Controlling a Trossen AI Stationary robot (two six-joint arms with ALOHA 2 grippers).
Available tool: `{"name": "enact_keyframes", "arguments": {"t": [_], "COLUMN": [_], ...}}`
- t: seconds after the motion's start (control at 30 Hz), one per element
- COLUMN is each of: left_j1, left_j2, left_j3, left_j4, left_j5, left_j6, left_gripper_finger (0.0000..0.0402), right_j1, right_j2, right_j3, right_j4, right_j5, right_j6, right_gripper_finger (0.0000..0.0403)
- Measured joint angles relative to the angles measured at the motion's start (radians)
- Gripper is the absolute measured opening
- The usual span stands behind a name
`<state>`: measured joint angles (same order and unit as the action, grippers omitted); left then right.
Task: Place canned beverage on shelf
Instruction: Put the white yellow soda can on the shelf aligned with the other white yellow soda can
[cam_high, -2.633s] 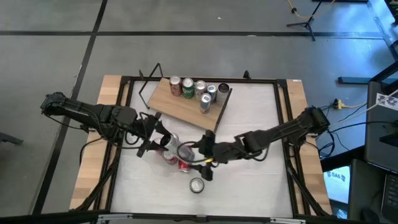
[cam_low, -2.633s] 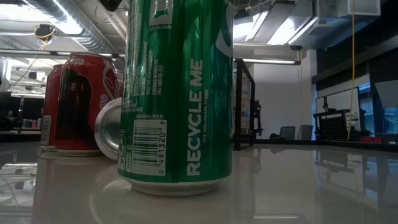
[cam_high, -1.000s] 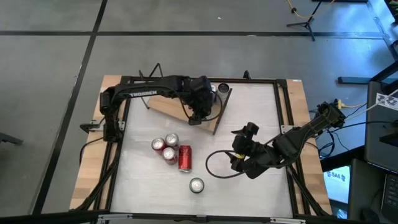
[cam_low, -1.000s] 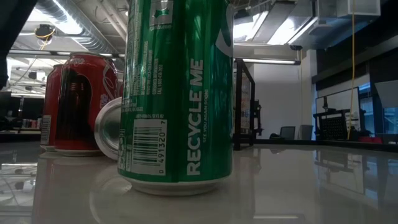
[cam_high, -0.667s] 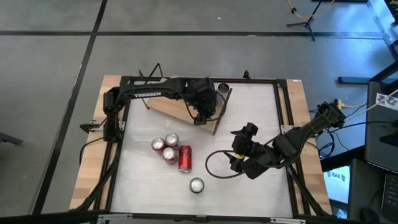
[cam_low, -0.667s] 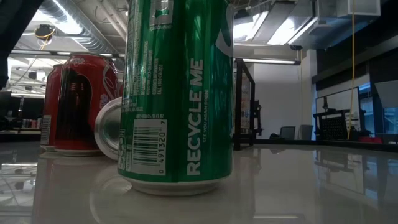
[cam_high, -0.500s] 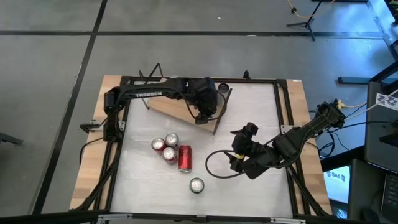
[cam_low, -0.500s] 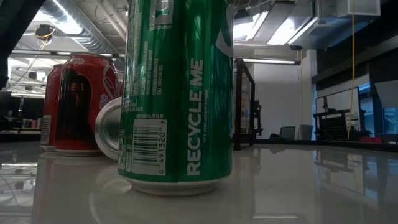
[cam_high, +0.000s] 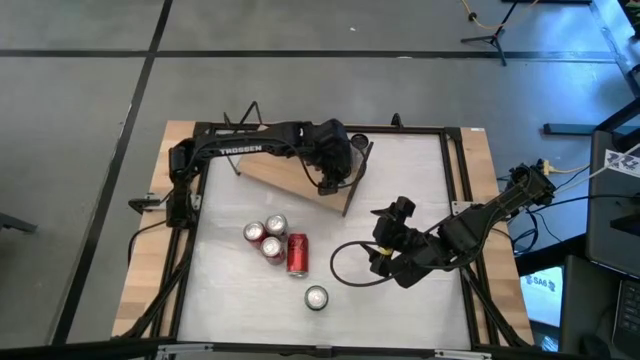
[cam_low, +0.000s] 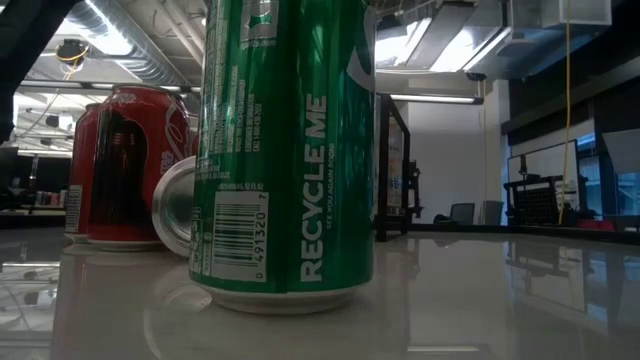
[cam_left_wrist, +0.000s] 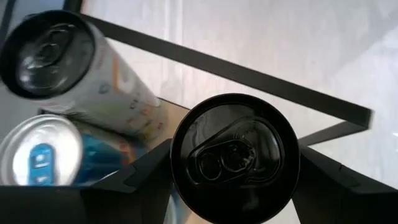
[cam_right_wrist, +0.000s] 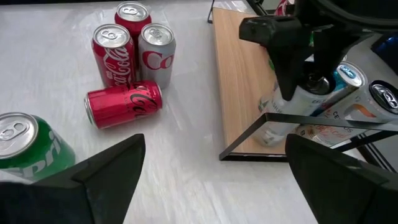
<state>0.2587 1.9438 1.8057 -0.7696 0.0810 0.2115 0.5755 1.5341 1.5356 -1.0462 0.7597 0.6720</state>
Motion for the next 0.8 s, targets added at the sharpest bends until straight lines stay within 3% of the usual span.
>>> {"name": "enact_keyframes", "arguments": {"t": [0.8], "left_j1": [0.045], "left_j2": [0.004], "left_j3": [-0.001], "left_j4": [0.074], "left_j5": [-0.026], "left_j6": [-0.001], "left_gripper_finger": [0.0243], "right_j1": [0.0], "right_j2": [0.002], "right_j3": [0.0], "right_j4": [-0.001], "right_j5": [0.057], "right_j6": [0.0], "right_gripper_finger": [0.0381]}}
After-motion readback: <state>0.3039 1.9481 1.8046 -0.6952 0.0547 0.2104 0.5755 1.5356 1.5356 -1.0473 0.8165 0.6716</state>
